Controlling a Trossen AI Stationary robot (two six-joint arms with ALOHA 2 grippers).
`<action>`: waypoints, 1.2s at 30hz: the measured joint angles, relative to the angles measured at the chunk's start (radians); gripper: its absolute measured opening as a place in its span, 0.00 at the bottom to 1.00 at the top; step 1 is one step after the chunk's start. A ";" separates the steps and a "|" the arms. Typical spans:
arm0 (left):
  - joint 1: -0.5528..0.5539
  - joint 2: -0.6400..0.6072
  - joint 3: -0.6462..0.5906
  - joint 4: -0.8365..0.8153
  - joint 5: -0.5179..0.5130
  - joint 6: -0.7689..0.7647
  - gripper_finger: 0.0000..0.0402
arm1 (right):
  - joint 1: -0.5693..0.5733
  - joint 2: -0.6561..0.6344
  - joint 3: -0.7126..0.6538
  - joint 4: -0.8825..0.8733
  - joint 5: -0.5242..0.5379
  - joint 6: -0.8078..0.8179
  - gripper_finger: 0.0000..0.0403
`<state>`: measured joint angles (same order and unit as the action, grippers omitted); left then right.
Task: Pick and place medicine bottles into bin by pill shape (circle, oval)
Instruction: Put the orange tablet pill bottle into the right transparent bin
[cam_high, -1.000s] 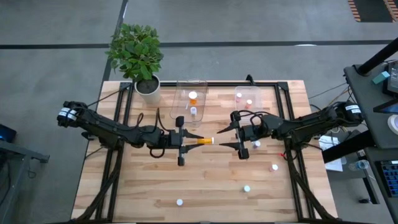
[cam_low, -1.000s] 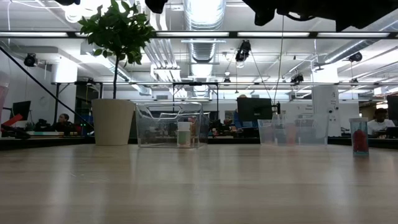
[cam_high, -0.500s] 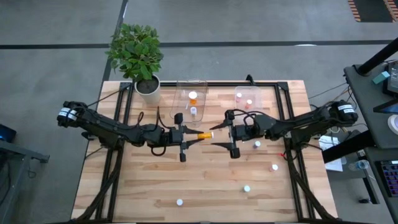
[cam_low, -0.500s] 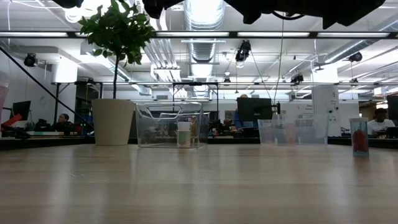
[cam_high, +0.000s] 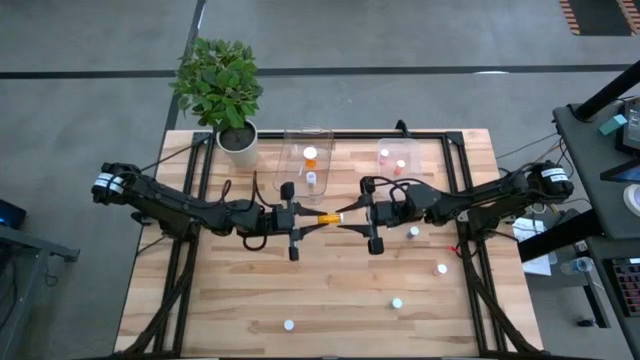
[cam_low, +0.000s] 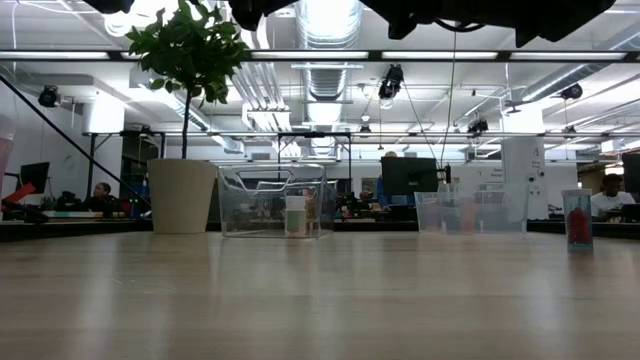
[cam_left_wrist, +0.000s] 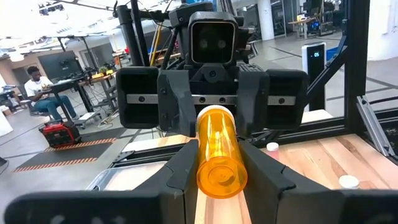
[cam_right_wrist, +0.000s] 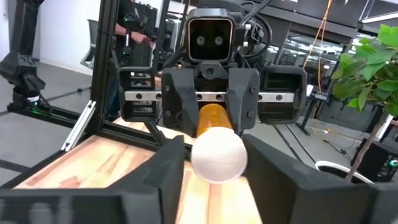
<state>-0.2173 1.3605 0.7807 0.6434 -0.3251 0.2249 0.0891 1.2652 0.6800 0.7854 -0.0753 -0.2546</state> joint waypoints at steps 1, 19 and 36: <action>0.000 0.000 0.000 0.000 0.001 0.000 0.19 | 0.000 0.000 0.000 -0.002 0.000 0.001 0.35; 0.002 -0.005 0.000 -0.015 -0.002 0.014 0.52 | -0.002 -0.001 0.000 -0.033 -0.002 0.064 0.29; 0.002 -0.219 -0.002 -0.353 -0.003 0.110 0.58 | -0.041 -0.150 0.227 -0.889 0.314 0.156 0.27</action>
<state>-0.2150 1.1420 0.7784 0.2908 -0.3280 0.3353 0.0481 1.1149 0.9066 -0.1035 0.2385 -0.0988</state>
